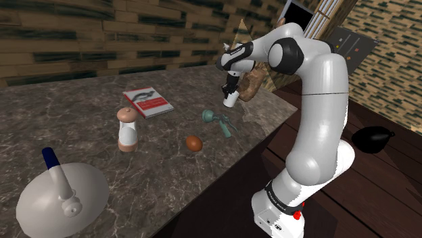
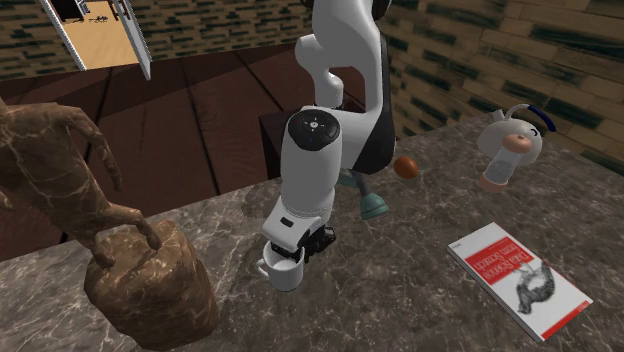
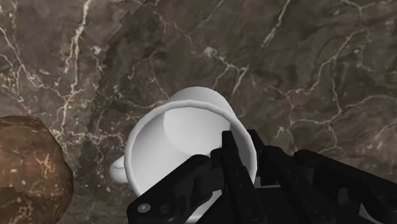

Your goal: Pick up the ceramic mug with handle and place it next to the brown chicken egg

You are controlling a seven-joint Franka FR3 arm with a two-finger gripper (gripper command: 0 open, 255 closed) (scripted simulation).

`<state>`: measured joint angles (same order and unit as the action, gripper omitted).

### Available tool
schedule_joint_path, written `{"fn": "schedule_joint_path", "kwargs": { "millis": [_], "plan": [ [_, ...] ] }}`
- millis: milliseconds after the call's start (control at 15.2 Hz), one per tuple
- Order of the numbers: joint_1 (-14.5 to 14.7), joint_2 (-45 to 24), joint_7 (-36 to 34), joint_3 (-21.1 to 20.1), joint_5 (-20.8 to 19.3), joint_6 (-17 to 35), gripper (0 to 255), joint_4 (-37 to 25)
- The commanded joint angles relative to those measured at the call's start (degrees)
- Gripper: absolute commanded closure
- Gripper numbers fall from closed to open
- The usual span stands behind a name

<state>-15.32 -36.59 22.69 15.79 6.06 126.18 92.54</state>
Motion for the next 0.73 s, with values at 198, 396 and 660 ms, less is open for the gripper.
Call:
{"fn": "schedule_joint_path", "kwargs": {
  "millis": [198, 396, 660],
  "plan": [
    [0.0, 0.0, 0.0, 0.0, 0.0, 0.0, 255, 0.0],
    [0.1, 0.4, 0.0, 0.1, -0.1, -0.5, 255, -0.1],
    [0.3, 2.1, -0.1, 0.4, -0.5, -2.7, 255, -0.6]
  ]
}}
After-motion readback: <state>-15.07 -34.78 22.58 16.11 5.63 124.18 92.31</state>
